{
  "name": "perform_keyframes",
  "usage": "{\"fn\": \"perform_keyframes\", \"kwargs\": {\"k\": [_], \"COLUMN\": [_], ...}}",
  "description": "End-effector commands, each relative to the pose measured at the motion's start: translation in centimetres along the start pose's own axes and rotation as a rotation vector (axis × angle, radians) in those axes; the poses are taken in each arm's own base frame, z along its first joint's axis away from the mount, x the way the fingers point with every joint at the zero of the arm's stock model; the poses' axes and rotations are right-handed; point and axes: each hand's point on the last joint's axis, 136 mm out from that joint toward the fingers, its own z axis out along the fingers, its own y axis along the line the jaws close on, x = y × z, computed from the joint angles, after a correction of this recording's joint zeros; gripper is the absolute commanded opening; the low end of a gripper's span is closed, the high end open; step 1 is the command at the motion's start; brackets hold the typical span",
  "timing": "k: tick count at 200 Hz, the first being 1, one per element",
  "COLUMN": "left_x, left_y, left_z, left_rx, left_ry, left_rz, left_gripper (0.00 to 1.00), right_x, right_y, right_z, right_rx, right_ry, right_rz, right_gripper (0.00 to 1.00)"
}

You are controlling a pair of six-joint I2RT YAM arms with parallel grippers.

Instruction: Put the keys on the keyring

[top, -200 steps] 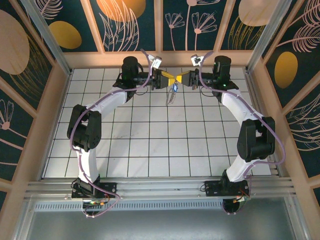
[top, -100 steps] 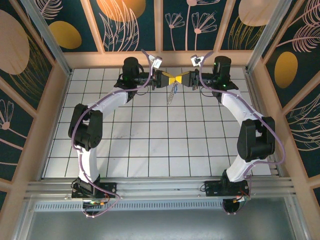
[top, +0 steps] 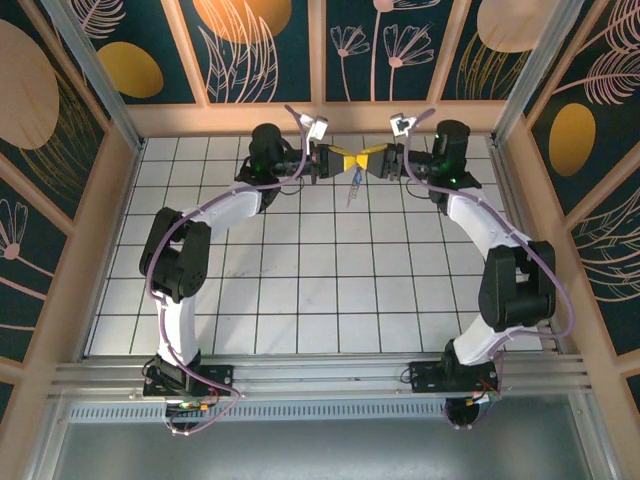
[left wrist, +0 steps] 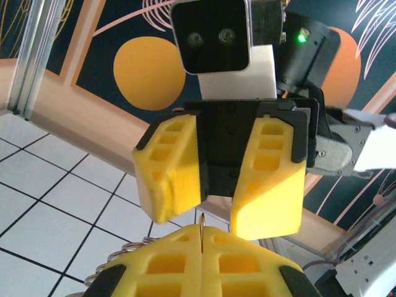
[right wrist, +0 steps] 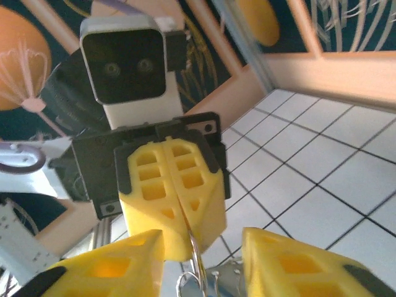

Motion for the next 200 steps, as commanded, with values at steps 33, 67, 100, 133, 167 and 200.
{"fn": "perform_keyframes", "kwargs": {"k": [33,67,100,133,167,200], "left_x": [-3.1,-3.6,-3.9,-4.0,-4.1,-4.1], "left_y": [-2.6,-3.1,-3.7,-3.9,-4.1,-4.3], "left_z": [-0.8,-1.0,-0.8,-0.7,-0.6,-0.6], "left_rx": [-0.003,0.003,0.020,0.024,0.027,0.029], "left_ry": [-0.121,-0.153,-0.162,-0.163,-0.162,-0.162], "left_rz": [0.059,0.049,0.050,0.050,0.052,0.055], "left_gripper": [0.00,0.00,0.00,0.00,0.00,0.00], "right_x": [-2.2,0.6,2.2,2.4,2.2,1.8], "right_y": [0.5,0.7,1.4,1.9,2.2,2.4], "right_z": [-5.3,-5.5,-4.2,-2.7,-1.3,-0.3], "right_rx": [0.242,0.323,0.329,0.315,0.295,0.277], "right_ry": [-0.283,-0.331,-0.312,-0.285,-0.266,-0.261], "right_rz": [-0.059,-0.080,-0.120,-0.152,-0.164,-0.172], "right_gripper": [0.43,0.50,0.53,0.54,0.54,0.54]}}
